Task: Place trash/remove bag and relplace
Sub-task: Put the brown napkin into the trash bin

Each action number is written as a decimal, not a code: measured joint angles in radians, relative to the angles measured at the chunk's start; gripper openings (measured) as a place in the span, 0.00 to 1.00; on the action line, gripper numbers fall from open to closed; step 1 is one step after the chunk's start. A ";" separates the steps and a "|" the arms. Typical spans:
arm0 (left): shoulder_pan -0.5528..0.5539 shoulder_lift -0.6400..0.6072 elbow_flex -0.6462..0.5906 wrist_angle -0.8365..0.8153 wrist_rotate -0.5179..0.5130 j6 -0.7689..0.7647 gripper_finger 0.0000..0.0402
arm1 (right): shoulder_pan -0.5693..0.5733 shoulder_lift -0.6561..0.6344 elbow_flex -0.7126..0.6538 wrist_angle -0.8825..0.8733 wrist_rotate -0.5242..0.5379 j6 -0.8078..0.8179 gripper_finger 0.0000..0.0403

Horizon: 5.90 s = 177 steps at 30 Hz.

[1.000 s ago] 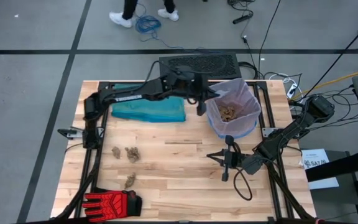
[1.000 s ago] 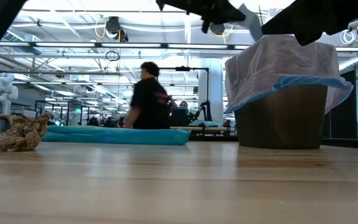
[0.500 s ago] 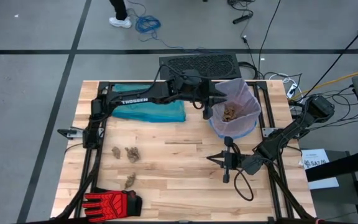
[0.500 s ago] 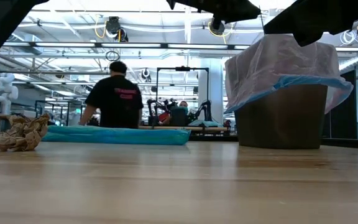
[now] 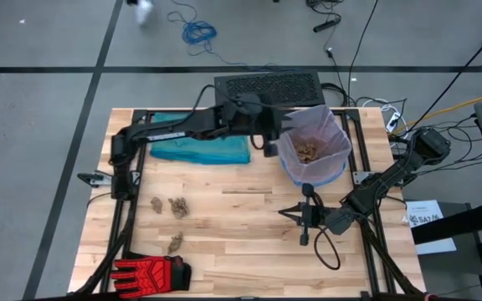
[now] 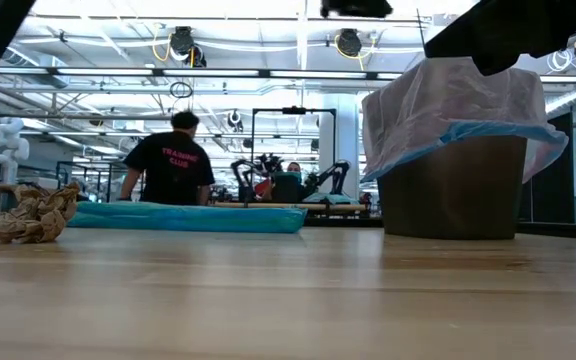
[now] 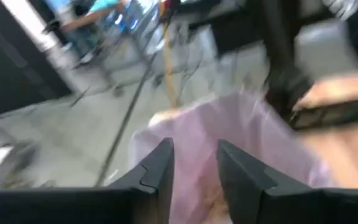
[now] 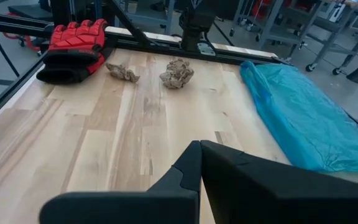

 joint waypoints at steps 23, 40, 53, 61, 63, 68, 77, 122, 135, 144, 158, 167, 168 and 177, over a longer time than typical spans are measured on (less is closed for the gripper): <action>-0.147 -0.175 -0.425 -0.997 -0.192 -0.443 0.00 | 0.000 0.000 0.000 0.002 0.002 0.008 0.00; -0.162 -0.841 -1.121 -0.566 -0.038 -0.995 0.00 | 0.000 0.000 0.000 -0.026 0.003 0.044 0.00; -0.270 -0.779 -1.162 -0.513 -0.001 -1.040 0.10 | 0.000 0.000 0.000 -0.027 0.003 0.045 0.00; -0.342 -0.653 -1.162 -0.513 0.120 -1.095 0.31 | 0.000 0.000 0.000 -0.027 0.002 0.053 0.00; -0.373 -0.635 -1.162 -0.514 0.142 -1.095 0.34 | 0.000 0.000 0.000 -0.027 0.003 0.053 0.00; -0.433 -0.616 -1.162 -0.515 0.140 -1.095 0.41 | 0.000 0.000 0.000 -0.027 0.003 0.053 0.00; -0.491 -0.602 -1.162 -0.536 0.125 -1.121 0.46 | 0.000 0.000 0.000 -0.027 0.003 0.053 0.00; -0.377 -0.243 -0.760 -0.588 -0.465 -0.717 0.00 | -0.019 0.000 0.000 -0.024 -0.002 0.049 0.00; -0.169 -0.245 -0.458 0.009 -0.365 -0.217 0.00 | -0.019 0.000 0.000 -0.027 -0.002 0.050 0.00; -0.040 -0.219 -0.402 0.336 -0.073 -0.230 0.00 | -0.019 0.000 0.000 -0.028 -0.002 0.046 0.00; -0.031 0.104 -0.065 0.408 -0.008 -0.229 0.00 | -0.039 0.000 0.000 -0.029 -0.004 0.042 0.00; -0.030 0.159 -0.011 0.389 -0.021 -0.176 0.15 | -0.039 0.000 0.000 -0.036 -0.029 0.047 0.00; -0.030 0.159 -0.011 0.380 -0.020 -0.177 0.18 | -0.039 0.000 0.000 -0.035 -0.029 0.046 0.00; -0.030 0.159 -0.010 0.328 -0.020 -0.177 0.38 | -0.039 0.000 0.000 -0.036 -0.028 0.045 0.00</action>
